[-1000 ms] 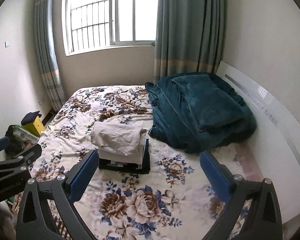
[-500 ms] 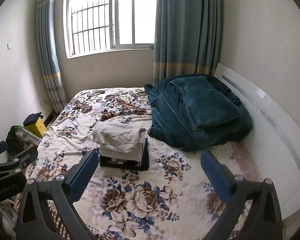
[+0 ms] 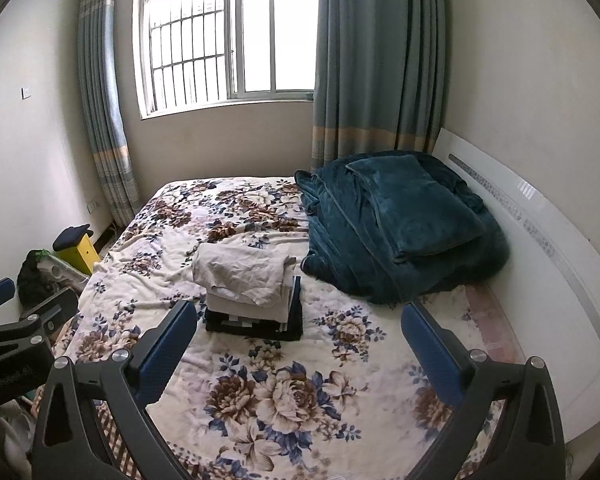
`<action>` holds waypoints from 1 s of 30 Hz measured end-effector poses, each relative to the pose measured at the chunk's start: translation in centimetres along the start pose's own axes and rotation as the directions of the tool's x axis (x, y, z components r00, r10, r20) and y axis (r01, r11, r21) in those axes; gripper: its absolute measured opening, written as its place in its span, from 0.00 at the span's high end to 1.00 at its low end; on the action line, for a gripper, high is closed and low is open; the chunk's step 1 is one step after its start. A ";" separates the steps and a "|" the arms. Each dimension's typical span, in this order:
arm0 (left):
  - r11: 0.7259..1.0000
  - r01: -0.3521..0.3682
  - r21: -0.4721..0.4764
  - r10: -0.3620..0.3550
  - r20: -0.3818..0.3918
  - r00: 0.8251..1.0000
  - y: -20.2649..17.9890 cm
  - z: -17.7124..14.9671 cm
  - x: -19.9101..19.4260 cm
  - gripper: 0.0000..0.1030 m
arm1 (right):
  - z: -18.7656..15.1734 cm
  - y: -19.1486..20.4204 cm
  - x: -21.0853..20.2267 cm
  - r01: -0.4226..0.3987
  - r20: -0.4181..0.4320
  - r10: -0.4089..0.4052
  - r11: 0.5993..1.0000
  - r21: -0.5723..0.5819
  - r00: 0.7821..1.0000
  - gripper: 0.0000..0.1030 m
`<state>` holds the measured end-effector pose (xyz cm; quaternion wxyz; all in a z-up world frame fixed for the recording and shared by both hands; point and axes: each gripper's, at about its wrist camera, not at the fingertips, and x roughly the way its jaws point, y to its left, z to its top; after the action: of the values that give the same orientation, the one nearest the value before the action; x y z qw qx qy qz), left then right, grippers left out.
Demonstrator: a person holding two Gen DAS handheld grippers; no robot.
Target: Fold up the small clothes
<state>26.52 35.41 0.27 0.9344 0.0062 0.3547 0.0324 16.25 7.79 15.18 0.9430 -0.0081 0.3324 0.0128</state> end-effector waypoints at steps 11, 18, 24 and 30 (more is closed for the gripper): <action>1.000 -0.023 0.000 0.023 0.003 1.000 -0.4 -0.3 -0.4 0.00 | -0.1 -0.1 0.1 -0.014 -0.009 0.014 1.000 -0.013 1.000 0.00; 1.000 -0.028 -0.002 0.028 0.011 1.000 -0.6 -0.5 -0.4 0.00 | -0.1 0.2 0.1 -0.014 -0.006 0.014 1.000 -0.013 1.000 0.00; 0.999 -0.036 -0.007 0.036 0.019 0.999 -0.6 -0.5 -0.8 0.00 | -0.2 0.2 0.2 -0.016 -0.005 0.016 1.000 -0.012 1.000 0.00; 0.999 -0.045 -0.008 0.045 0.022 0.999 -0.5 -0.4 -0.8 0.00 | 0.3 0.7 0.1 -0.025 -0.007 0.025 1.000 -0.012 1.000 0.00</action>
<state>25.70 34.83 0.47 0.9374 0.0112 0.3438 0.0545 16.48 8.51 15.34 0.9416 -0.0096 0.3357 0.0266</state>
